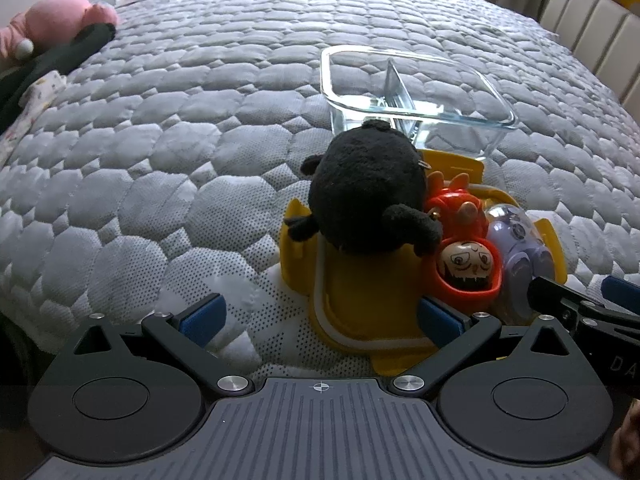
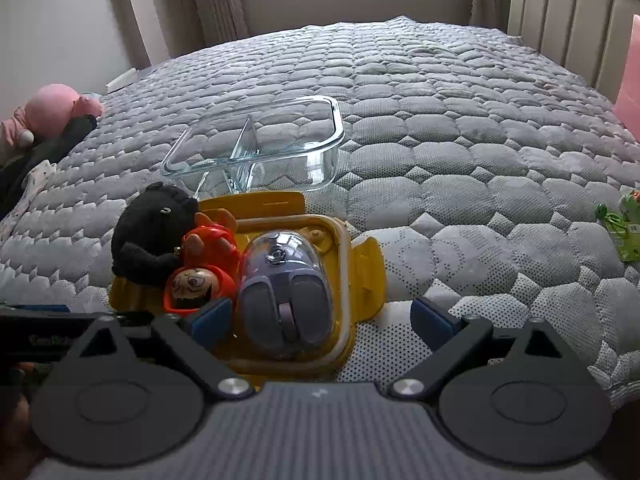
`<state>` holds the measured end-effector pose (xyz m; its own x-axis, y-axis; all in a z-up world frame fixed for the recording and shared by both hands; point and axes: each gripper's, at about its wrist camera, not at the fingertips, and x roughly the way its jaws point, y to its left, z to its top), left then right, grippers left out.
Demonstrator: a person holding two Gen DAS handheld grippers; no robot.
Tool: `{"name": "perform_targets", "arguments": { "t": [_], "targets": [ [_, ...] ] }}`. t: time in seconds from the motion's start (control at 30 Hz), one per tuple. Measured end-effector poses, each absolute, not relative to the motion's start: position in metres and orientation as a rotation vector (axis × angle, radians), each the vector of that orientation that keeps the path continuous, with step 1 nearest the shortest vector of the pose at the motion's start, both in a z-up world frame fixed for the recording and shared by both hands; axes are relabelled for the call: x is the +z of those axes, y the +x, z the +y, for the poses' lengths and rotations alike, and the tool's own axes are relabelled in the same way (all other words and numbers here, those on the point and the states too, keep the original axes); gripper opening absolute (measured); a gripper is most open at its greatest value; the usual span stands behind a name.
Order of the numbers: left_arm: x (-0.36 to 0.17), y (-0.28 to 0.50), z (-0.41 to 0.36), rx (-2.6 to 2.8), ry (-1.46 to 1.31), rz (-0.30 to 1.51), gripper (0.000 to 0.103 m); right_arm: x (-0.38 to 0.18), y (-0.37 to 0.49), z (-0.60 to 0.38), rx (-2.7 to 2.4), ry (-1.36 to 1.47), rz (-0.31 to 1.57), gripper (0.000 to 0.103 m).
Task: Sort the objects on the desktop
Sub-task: 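Close the left gripper on the black plush toy and lift it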
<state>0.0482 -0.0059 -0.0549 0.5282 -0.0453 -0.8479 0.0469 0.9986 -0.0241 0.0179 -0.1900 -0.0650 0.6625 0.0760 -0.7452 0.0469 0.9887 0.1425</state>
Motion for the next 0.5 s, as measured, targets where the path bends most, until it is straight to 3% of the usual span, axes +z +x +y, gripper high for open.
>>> {"name": "perform_targets", "arguments": {
  "t": [0.5],
  "targets": [
    [-0.061,0.067,-0.006,-0.076,0.011,1.018,0.103,-0.066,0.037,-0.189,0.033,0.137,0.852,0.094]
  ]
}}
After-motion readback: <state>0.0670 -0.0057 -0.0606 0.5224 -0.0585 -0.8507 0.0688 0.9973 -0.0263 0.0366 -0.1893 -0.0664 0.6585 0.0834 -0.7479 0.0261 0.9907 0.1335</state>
